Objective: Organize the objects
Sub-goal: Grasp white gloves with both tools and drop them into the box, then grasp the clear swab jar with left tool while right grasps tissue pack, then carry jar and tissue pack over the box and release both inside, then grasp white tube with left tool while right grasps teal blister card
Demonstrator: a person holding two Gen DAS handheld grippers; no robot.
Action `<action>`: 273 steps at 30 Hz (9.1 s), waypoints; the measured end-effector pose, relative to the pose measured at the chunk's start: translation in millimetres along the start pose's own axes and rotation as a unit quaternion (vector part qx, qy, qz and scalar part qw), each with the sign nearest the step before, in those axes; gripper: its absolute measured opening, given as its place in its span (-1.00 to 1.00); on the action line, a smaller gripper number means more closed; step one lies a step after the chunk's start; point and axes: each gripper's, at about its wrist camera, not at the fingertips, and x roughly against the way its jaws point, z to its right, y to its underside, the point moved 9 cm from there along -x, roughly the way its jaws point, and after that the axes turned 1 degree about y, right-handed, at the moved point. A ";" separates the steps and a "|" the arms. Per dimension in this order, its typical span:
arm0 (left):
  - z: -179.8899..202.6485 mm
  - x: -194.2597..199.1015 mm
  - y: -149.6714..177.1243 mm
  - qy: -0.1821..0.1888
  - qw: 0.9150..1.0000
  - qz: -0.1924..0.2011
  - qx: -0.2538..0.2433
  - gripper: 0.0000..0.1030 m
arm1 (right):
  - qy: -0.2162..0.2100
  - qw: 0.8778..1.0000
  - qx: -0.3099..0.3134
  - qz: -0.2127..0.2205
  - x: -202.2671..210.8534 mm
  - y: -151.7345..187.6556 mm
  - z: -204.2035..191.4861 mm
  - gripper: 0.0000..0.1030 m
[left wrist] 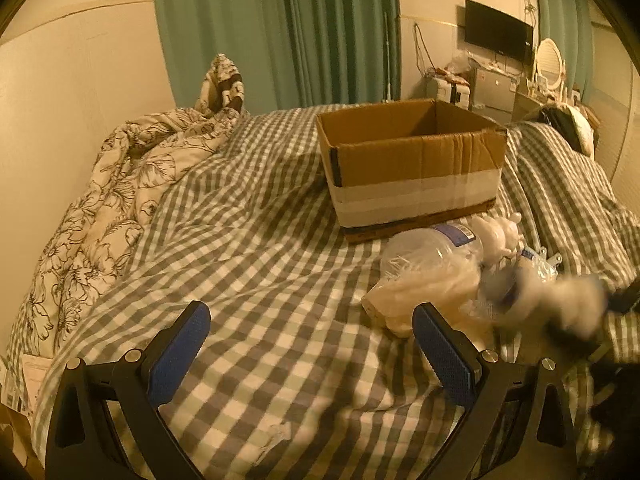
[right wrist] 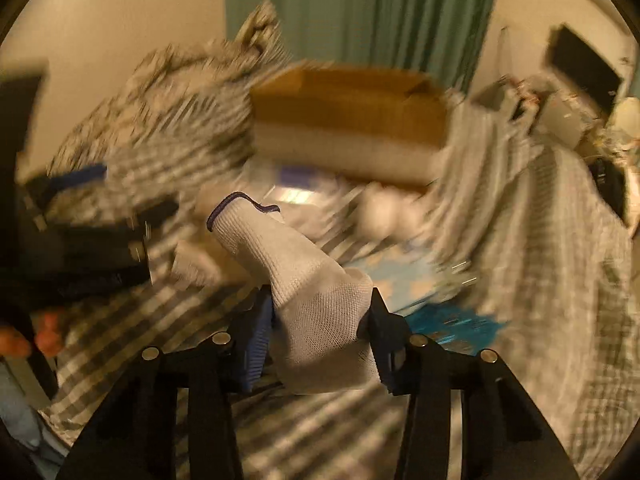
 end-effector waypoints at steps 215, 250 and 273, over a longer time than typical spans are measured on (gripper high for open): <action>63.1 14.7 -178.3 0.060 0.991 0.107 -0.048 0.96 | 0.080 0.989 -0.007 0.120 89.8 -177.9 109.6 0.86; 161.5 -64.2 47.8 0.106 0.987 -0.115 -0.026 0.70 | 0.089 0.994 -0.061 -0.033 8.0 25.3 121.5 0.86; 100.5 -24.6 21.9 0.143 0.987 -0.074 -0.012 -0.67 | 0.059 0.993 -0.047 -0.093 -49.7 35.1 75.5 -0.17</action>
